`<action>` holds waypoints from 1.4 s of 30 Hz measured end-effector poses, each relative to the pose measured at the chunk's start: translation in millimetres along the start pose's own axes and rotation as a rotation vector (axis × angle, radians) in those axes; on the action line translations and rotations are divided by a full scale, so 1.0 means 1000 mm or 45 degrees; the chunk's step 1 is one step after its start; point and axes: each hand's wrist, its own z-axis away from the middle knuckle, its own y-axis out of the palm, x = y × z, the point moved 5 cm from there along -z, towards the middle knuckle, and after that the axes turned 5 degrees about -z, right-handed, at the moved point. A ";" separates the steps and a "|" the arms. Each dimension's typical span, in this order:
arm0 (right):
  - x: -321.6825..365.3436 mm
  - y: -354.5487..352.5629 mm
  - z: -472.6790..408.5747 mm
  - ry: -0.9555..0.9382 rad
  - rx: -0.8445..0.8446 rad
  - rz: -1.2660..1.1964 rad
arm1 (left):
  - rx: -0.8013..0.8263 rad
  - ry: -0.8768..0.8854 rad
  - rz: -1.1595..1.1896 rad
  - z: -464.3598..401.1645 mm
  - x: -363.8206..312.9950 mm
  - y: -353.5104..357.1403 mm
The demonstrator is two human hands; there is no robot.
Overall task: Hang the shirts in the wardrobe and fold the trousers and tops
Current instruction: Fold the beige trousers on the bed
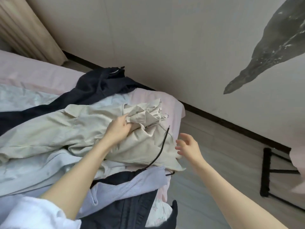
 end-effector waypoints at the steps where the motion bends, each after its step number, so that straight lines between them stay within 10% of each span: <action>1: 0.010 -0.002 0.007 -0.047 0.009 -0.025 | -0.042 -0.031 0.126 0.001 -0.008 -0.016; 6: 0.059 -0.008 0.045 -0.182 0.217 -0.295 | -0.138 -0.005 0.594 0.041 -0.061 -0.059; 22: 0.164 -0.228 0.301 -0.926 0.238 -0.808 | -0.336 0.749 0.769 0.307 -0.345 -0.152; 34: 0.057 -0.342 0.424 -1.057 -0.435 -0.632 | -0.133 0.550 0.661 0.412 -0.368 -0.059; 42: 0.050 -0.457 0.513 -1.227 -1.171 -0.826 | 0.048 0.980 0.715 0.477 -0.522 -0.049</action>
